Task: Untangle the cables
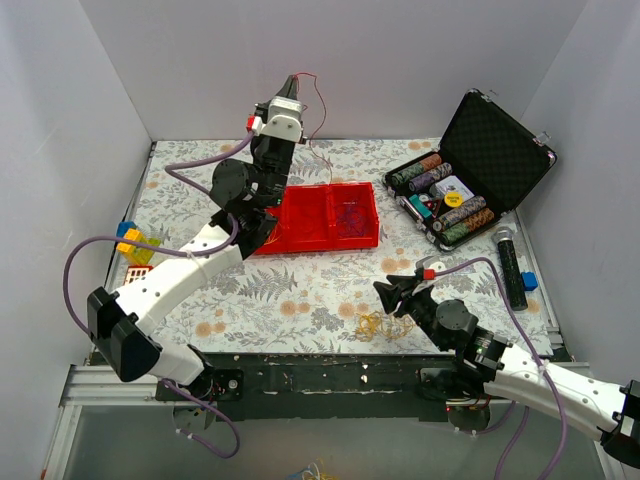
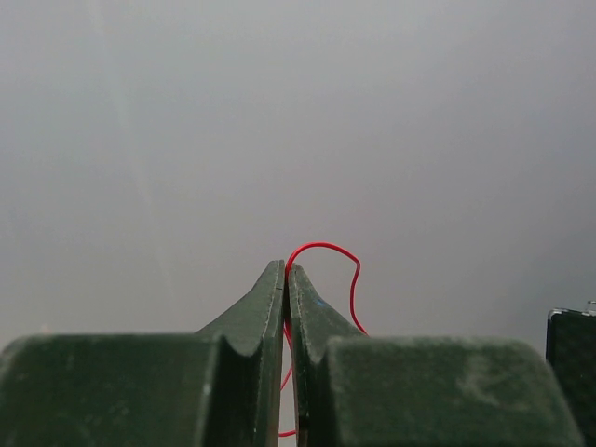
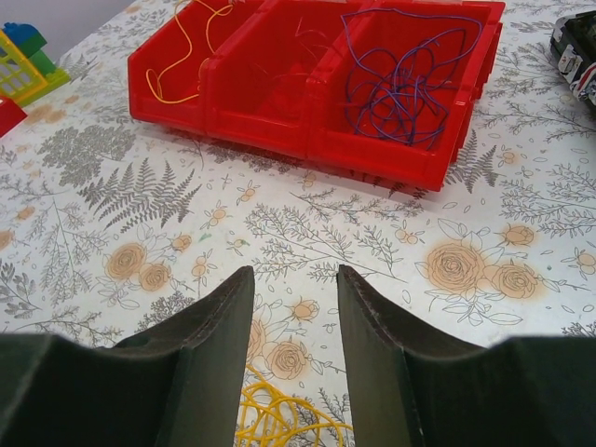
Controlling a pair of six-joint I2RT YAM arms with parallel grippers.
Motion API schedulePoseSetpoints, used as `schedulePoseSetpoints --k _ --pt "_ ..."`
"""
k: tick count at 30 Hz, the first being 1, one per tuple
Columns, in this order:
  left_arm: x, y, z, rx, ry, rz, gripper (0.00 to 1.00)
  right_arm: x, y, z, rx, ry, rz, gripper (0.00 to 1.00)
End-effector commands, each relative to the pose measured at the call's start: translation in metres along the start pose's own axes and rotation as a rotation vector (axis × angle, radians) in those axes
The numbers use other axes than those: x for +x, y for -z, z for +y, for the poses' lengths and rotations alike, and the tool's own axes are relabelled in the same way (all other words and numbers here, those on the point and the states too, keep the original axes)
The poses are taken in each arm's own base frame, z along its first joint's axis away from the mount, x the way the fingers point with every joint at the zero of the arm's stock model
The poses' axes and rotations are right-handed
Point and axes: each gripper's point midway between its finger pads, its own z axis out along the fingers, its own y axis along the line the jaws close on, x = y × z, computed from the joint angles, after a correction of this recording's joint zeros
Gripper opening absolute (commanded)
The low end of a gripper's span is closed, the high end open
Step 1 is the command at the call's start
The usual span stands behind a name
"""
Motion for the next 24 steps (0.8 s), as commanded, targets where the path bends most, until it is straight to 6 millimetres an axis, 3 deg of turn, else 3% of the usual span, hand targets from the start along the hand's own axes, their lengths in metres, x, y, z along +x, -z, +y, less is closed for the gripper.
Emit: schedulePoseSetpoints --k 1,9,17,20,24 --pt "-0.007 -0.003 0.005 -0.013 -0.022 -0.042 0.00 -0.011 0.001 0.002 -0.003 -0.029 -0.032 0.49" --pt "-0.026 -0.013 0.003 0.002 0.001 -0.100 0.00 -0.008 0.002 0.001 0.002 -0.040 -0.031 0.48" --pt "-0.062 -0.030 0.008 -0.021 0.038 -0.202 0.00 -0.006 0.002 0.001 0.000 -0.041 -0.026 0.47" --pt "-0.064 -0.033 0.008 -0.021 0.043 -0.209 0.00 -0.006 0.001 0.001 -0.001 -0.041 -0.024 0.47" --pt "-0.052 -0.029 0.004 -0.012 0.037 -0.184 0.00 -0.006 0.000 0.002 -0.003 -0.042 -0.026 0.47"
